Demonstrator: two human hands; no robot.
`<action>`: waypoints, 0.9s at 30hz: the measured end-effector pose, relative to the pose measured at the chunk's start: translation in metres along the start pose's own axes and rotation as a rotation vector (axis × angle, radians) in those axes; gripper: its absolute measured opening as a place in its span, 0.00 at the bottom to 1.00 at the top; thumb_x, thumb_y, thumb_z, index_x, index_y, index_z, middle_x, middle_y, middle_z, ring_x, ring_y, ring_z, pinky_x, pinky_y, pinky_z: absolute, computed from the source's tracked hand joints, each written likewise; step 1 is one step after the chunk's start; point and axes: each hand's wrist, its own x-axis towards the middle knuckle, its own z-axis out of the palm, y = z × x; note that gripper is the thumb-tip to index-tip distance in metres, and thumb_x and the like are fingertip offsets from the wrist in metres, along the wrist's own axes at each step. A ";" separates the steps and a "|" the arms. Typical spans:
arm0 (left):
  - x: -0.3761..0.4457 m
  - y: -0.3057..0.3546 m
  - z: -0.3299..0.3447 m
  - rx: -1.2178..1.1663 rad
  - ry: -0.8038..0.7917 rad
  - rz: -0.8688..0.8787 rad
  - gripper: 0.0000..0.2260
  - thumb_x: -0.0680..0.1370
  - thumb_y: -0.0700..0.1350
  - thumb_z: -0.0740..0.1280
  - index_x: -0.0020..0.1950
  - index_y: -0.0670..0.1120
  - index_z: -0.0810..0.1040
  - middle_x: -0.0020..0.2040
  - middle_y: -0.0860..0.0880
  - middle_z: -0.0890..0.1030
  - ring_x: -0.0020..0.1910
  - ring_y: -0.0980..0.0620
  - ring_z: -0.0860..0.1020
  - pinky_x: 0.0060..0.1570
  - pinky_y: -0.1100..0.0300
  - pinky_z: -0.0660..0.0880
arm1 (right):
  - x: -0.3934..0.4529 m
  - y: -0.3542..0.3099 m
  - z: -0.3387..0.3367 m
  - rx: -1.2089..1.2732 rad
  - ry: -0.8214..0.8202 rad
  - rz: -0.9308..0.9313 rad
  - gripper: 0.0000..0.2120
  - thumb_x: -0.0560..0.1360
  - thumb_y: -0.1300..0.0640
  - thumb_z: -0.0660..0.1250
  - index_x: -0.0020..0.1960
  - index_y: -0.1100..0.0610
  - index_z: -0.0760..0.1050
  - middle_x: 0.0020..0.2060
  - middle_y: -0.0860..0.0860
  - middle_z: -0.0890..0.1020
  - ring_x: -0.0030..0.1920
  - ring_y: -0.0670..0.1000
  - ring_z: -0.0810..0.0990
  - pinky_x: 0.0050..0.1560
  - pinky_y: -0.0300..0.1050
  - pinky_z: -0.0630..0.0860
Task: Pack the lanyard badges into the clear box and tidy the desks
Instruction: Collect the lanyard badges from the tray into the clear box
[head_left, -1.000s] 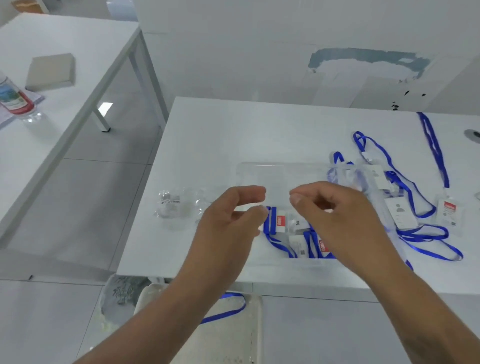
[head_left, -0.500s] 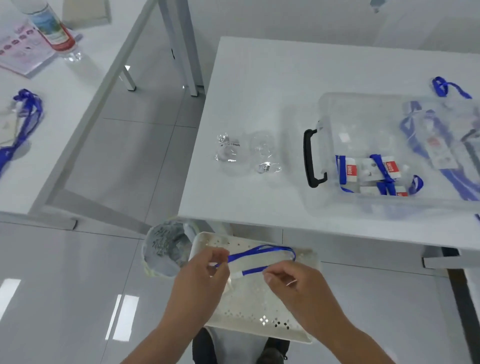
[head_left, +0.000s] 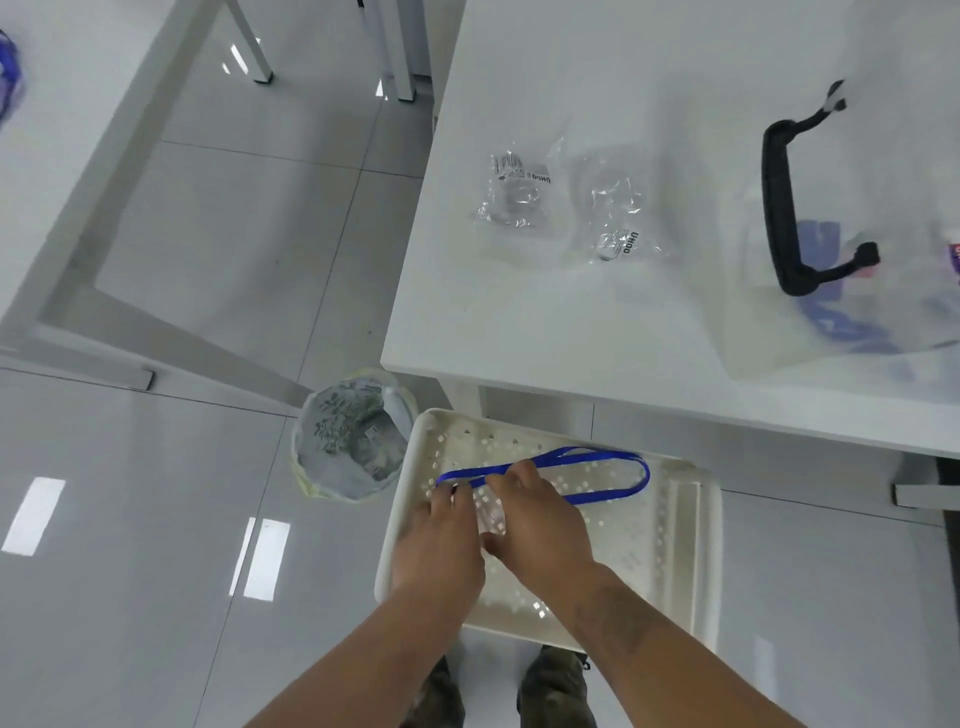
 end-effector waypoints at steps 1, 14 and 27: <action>0.001 -0.001 0.001 0.034 0.014 0.006 0.30 0.75 0.41 0.66 0.75 0.49 0.58 0.75 0.51 0.61 0.64 0.49 0.72 0.58 0.58 0.73 | 0.002 0.000 0.003 -0.023 0.006 -0.007 0.25 0.72 0.46 0.71 0.66 0.49 0.67 0.63 0.49 0.71 0.56 0.51 0.77 0.49 0.45 0.79; 0.002 -0.004 0.014 0.127 0.088 0.081 0.26 0.78 0.46 0.66 0.73 0.52 0.60 0.67 0.52 0.69 0.65 0.50 0.71 0.60 0.58 0.73 | -0.014 0.019 -0.010 0.225 -0.027 0.136 0.08 0.75 0.47 0.68 0.52 0.47 0.72 0.46 0.43 0.81 0.45 0.44 0.79 0.43 0.37 0.74; -0.025 0.015 -0.086 -1.228 -0.355 -0.057 0.10 0.74 0.40 0.74 0.53 0.38 0.81 0.49 0.44 0.86 0.47 0.45 0.85 0.49 0.55 0.82 | -0.084 0.054 -0.120 1.088 0.078 0.250 0.03 0.72 0.58 0.73 0.44 0.56 0.80 0.38 0.51 0.85 0.39 0.45 0.82 0.47 0.39 0.75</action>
